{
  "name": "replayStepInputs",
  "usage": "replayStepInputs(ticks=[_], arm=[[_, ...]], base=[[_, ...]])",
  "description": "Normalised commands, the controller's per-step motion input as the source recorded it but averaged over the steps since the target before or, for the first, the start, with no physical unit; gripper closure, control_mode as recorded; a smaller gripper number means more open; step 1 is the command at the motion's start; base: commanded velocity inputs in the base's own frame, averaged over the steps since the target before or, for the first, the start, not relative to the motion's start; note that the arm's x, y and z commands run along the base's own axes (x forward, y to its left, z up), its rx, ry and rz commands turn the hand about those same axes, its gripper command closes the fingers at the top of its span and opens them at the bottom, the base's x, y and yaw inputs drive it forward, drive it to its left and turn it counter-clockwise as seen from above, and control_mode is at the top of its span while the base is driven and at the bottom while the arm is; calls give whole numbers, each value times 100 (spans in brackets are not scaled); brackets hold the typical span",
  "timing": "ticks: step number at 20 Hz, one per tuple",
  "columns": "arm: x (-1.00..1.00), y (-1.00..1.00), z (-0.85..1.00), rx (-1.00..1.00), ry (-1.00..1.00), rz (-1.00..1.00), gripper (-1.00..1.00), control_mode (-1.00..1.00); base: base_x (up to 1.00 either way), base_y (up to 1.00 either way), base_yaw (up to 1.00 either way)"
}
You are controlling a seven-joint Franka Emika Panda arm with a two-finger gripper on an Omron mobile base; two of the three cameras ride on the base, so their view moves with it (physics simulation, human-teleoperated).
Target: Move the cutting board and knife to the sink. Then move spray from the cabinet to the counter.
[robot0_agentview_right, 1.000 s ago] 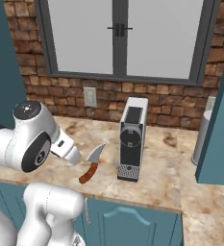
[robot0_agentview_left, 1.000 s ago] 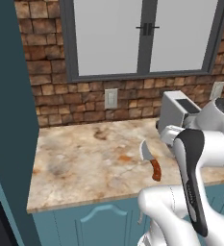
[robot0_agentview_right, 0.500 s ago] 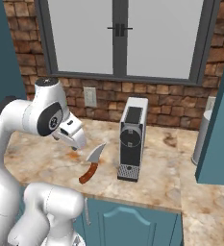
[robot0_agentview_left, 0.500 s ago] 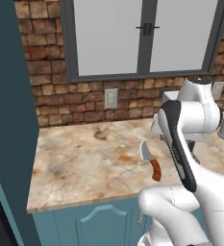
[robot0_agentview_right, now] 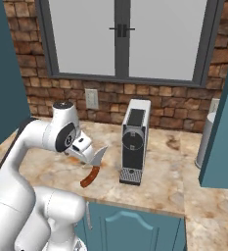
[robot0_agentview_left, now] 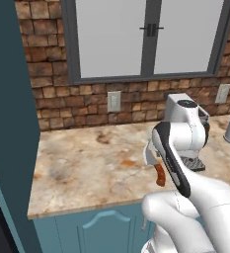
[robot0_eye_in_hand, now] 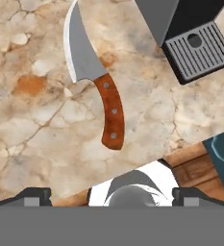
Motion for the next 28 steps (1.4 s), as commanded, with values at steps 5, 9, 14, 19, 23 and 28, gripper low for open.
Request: replayStepInputs(ticks=[5,9,14,19,23,28], arm=[[66,-17,-68,0,0,-1,-100,-100],[27,-22,-31,-4,2,0,-100,-100],[10,-14,-27,-3,2,0,-100,-100],[7,0,-39,0,3,0,-100,-100],[0,0,-35,0,2,0,-100,-100],[0,0,-36,0,5,0,-100,-100]], base=[[0,0,0],[0,0,0],[0,0,0],[0,0,0],[0,0,0],[0,0,0]])
